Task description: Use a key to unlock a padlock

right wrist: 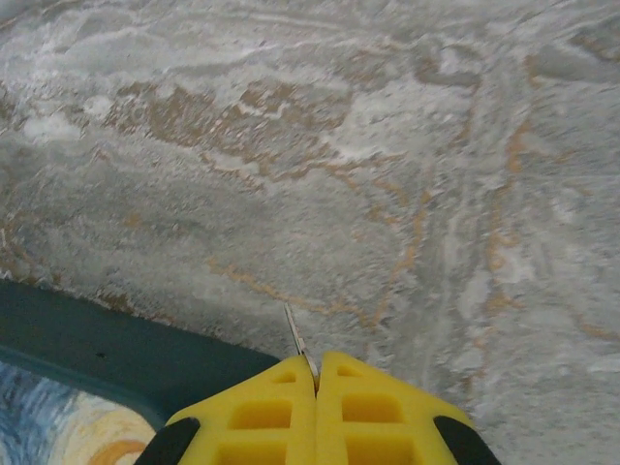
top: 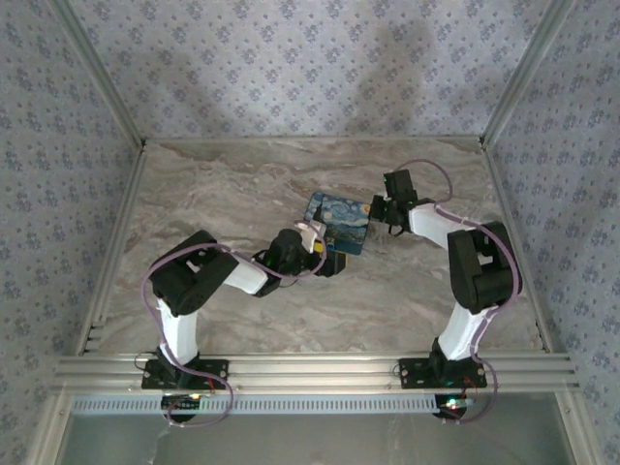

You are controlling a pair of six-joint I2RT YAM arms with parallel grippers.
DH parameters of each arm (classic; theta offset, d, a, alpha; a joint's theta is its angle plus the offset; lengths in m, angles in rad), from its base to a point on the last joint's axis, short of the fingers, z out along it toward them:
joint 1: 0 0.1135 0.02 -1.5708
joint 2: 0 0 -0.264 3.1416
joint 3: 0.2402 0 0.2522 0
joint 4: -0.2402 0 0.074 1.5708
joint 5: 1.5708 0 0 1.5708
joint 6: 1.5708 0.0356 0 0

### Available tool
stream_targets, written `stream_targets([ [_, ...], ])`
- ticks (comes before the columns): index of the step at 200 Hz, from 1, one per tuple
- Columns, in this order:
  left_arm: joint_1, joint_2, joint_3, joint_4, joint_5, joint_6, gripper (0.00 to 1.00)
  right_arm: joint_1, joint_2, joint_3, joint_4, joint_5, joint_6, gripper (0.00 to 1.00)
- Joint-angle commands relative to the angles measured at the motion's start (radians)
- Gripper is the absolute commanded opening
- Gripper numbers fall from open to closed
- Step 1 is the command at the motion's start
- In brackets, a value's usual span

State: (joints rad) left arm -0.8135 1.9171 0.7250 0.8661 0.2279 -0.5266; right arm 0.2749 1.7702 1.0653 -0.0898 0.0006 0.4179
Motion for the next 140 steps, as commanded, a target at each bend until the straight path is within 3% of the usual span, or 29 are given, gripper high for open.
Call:
stream_targets([
  [1,-0.026,0.019,0.014,-0.008,-0.059,0.038,0.95,0.024,0.020,0.004,0.027,-0.031,0.020,0.00],
  [31,-0.060,0.035,0.037,-0.017,-0.146,0.103,0.96,0.033,0.029,0.001,0.042,-0.050,0.022,0.00],
  [55,-0.063,0.054,0.050,0.006,-0.137,0.116,0.95,0.039,0.033,-0.004,0.054,-0.072,0.021,0.00],
  [95,-0.056,0.045,0.023,0.102,-0.028,0.122,0.91,0.047,0.021,-0.013,0.063,-0.088,0.020,0.00],
  [140,0.002,0.064,-0.005,0.234,0.095,-0.003,0.84,0.049,0.009,-0.033,0.089,-0.102,0.040,0.00],
])
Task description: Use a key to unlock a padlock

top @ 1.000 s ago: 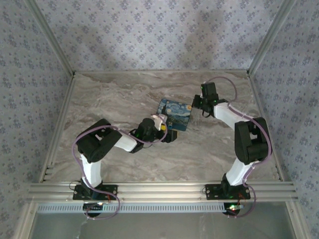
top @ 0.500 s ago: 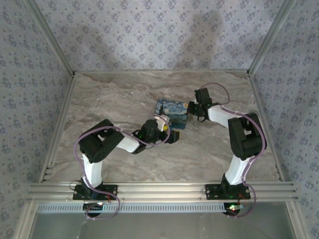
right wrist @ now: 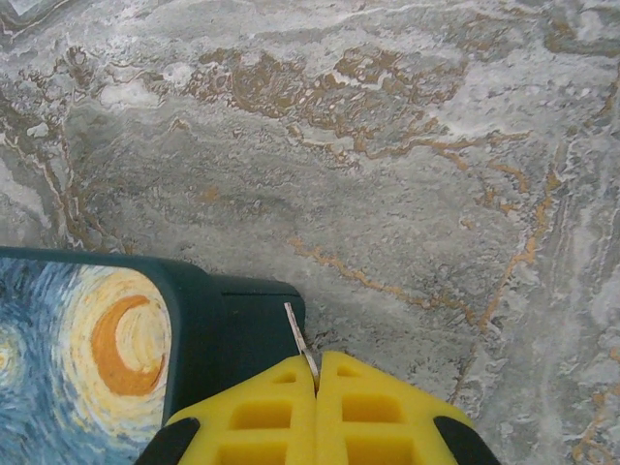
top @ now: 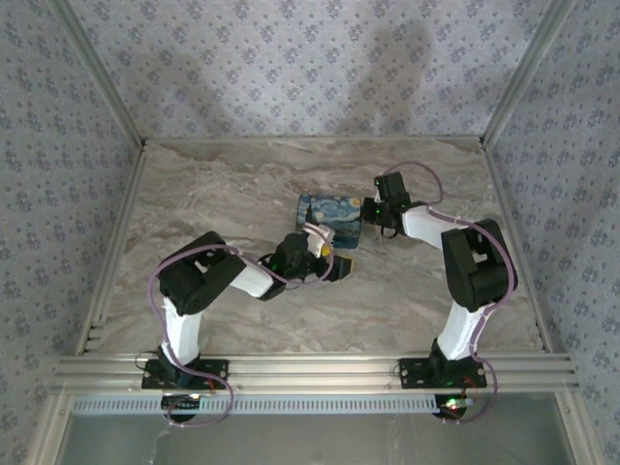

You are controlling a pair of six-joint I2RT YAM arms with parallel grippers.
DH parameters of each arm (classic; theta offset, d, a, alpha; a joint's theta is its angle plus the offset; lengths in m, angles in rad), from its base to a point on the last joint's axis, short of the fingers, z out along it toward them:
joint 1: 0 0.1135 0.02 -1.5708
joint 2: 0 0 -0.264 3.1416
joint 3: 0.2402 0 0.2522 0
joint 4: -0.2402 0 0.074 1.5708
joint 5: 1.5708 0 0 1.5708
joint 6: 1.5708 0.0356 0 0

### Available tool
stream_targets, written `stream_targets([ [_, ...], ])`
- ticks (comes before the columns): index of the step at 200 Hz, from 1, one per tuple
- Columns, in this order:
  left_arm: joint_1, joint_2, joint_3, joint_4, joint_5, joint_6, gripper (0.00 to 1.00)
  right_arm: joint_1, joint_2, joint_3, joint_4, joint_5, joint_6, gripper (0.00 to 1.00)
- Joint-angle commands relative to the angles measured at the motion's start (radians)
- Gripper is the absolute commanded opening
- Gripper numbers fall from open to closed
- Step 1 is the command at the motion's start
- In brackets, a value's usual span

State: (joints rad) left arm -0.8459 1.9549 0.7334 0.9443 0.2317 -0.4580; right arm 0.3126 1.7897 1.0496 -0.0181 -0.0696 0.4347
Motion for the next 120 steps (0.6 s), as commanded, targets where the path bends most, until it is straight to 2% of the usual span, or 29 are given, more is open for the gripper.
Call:
stream_targets([
  [1,0.036,0.026,-0.014,0.158,0.092,-0.074,0.84,0.011,-0.011,-0.018,0.018,-0.032,0.024,0.00],
  [46,0.074,-0.012,-0.072,0.172,0.070,-0.153,0.85,0.011,-0.021,-0.032,0.029,-0.030,0.031,0.00],
  [85,0.091,-0.034,-0.115,0.152,0.058,-0.153,0.86,0.017,-0.027,-0.032,0.036,-0.039,0.034,0.00],
  [107,0.090,-0.056,-0.142,0.152,-0.005,-0.151,0.88,0.018,-0.030,-0.034,0.038,-0.034,0.036,0.00],
  [120,0.086,-0.072,-0.139,0.098,-0.048,-0.124,0.89,0.019,-0.030,-0.036,0.039,-0.032,0.038,0.00],
])
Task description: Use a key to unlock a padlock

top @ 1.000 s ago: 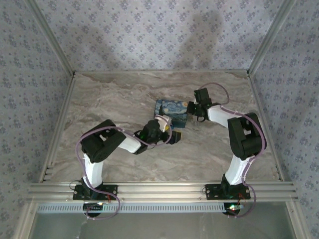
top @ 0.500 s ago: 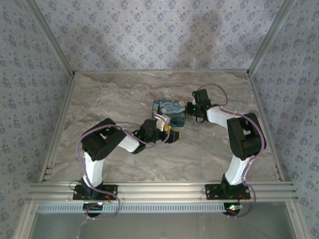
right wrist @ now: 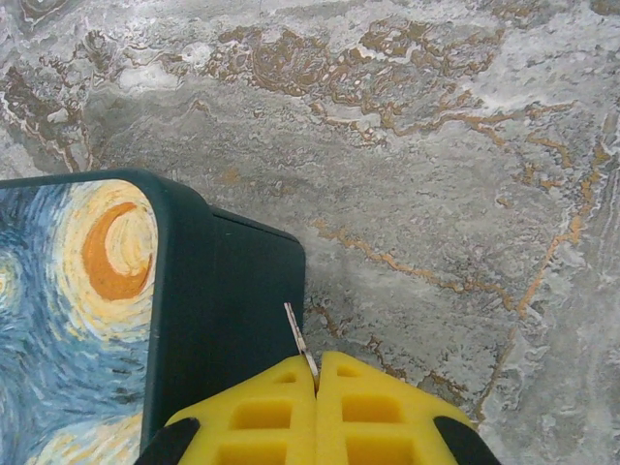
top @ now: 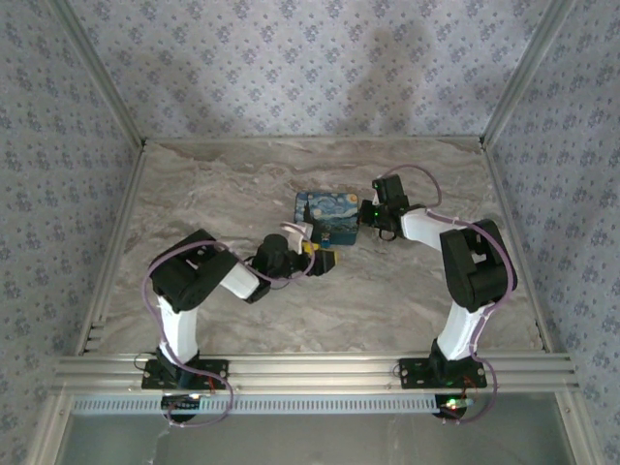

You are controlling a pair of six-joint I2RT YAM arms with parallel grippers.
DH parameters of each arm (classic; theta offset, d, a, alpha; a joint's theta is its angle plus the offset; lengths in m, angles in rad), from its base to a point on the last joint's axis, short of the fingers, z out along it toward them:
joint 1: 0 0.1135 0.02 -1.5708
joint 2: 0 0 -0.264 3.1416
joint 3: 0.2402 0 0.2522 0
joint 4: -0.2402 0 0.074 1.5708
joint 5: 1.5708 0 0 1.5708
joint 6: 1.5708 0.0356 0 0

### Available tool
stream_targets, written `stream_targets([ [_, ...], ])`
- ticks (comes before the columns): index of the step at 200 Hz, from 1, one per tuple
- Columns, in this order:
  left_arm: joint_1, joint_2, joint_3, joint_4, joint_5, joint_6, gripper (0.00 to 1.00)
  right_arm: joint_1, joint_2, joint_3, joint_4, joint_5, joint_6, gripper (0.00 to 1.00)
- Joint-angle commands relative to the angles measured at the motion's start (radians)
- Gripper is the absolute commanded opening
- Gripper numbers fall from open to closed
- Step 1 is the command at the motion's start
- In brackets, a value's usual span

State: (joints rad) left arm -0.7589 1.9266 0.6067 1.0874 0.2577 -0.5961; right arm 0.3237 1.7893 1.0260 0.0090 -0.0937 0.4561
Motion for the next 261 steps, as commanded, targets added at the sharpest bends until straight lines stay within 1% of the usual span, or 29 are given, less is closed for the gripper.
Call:
stream_targets([
  [1,-0.002,-0.045,-0.012,-0.050,-0.079,0.016,0.89,0.008,-0.029,-0.012,0.012,-0.009,0.016,0.00],
  [16,-0.020,-0.057,0.007,-0.125,-0.141,0.063,0.91,0.014,-0.027,-0.008,0.009,-0.008,0.016,0.00],
  [45,-0.059,-0.046,0.042,-0.178,-0.255,0.135,0.93,0.028,-0.019,-0.004,0.011,-0.011,0.021,0.00],
  [81,-0.104,-0.003,0.096,-0.220,-0.353,0.197,0.94,0.050,-0.014,0.003,0.014,-0.016,0.027,0.00],
  [95,-0.117,0.014,0.113,-0.221,-0.365,0.203,0.94,0.058,-0.013,0.006,0.015,-0.022,0.026,0.00],
  [122,-0.121,0.038,0.130,-0.193,-0.302,0.202,0.93,0.076,-0.013,0.006,0.020,-0.028,0.029,0.00],
  [147,-0.117,0.024,0.120,-0.173,-0.262,0.214,0.91,0.081,-0.016,0.007,0.022,-0.024,0.031,0.00],
  [158,-0.104,0.015,0.106,-0.138,-0.215,0.208,0.90,0.081,-0.017,0.007,0.021,-0.027,0.033,0.00],
  [185,-0.046,0.002,0.069,-0.041,-0.086,0.139,0.86,0.081,-0.027,-0.005,0.026,-0.026,0.034,0.00],
  [197,-0.023,-0.007,0.064,-0.030,-0.043,0.117,0.84,0.081,-0.033,-0.010,0.026,-0.024,0.033,0.00],
  [217,0.000,-0.028,0.057,-0.032,-0.008,0.096,0.84,0.081,-0.040,-0.014,0.028,-0.025,0.034,0.00],
  [228,0.015,-0.031,0.054,-0.018,0.024,0.068,0.81,0.081,-0.042,-0.014,0.028,-0.024,0.035,0.00],
  [261,0.057,-0.010,0.033,0.075,0.104,-0.033,0.80,0.081,-0.047,-0.016,0.034,-0.026,0.036,0.00],
])
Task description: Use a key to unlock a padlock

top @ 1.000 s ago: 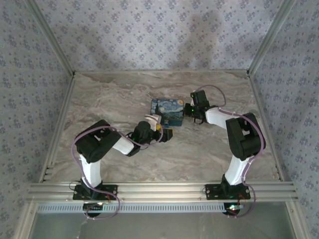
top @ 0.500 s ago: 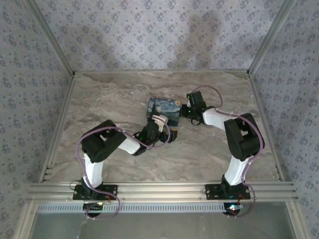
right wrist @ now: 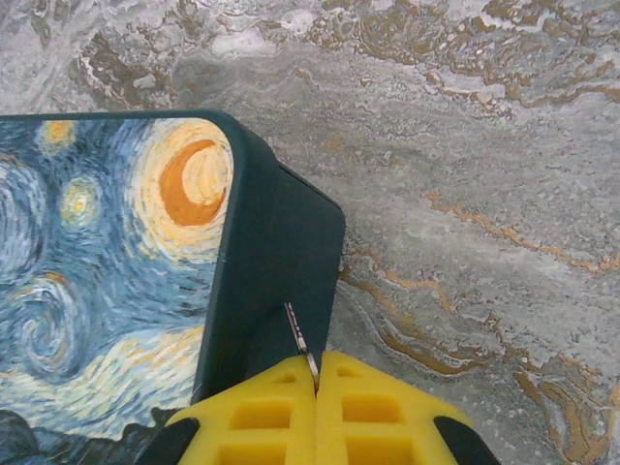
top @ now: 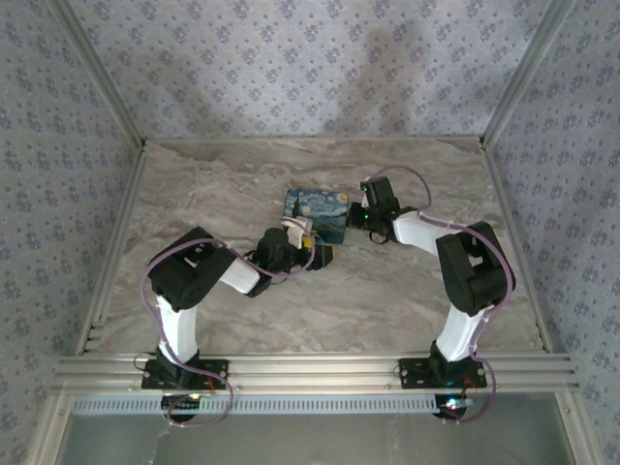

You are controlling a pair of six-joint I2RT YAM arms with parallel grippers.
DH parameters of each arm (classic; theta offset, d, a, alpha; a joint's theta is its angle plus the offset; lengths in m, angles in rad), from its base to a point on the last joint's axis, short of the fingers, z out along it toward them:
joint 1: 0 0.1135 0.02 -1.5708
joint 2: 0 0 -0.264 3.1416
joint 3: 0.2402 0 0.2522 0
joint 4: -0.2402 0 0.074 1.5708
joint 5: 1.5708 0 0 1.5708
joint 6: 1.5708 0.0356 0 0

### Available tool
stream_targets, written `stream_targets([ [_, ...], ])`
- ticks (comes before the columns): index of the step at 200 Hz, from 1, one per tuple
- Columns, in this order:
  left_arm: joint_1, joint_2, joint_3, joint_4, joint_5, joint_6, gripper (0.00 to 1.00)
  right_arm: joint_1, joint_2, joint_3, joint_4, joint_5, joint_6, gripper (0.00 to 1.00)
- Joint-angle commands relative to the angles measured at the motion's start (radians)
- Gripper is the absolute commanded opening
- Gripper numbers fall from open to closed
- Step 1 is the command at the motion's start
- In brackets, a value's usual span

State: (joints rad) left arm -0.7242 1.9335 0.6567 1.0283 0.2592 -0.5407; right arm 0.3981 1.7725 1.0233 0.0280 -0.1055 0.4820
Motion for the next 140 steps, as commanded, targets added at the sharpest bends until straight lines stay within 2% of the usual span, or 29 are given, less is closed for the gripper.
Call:
stream_targets([
  [1,0.024,-0.016,-0.018,0.137,0.104,-0.090,0.80,0.007,-0.029,-0.013,0.014,-0.014,0.010,0.00],
  [27,0.040,0.004,-0.020,0.176,0.146,-0.137,0.78,0.008,-0.027,-0.014,0.016,-0.016,0.013,0.00],
  [52,0.040,0.006,-0.017,0.159,0.152,-0.140,0.77,0.008,-0.026,-0.014,0.015,-0.018,0.012,0.00],
  [74,0.040,0.016,-0.009,0.130,0.163,-0.148,0.73,0.008,-0.029,-0.012,0.016,-0.017,0.010,0.00],
  [140,0.020,0.058,-0.009,0.144,0.176,-0.190,0.72,0.011,-0.022,-0.002,0.015,-0.019,0.013,0.00],
])
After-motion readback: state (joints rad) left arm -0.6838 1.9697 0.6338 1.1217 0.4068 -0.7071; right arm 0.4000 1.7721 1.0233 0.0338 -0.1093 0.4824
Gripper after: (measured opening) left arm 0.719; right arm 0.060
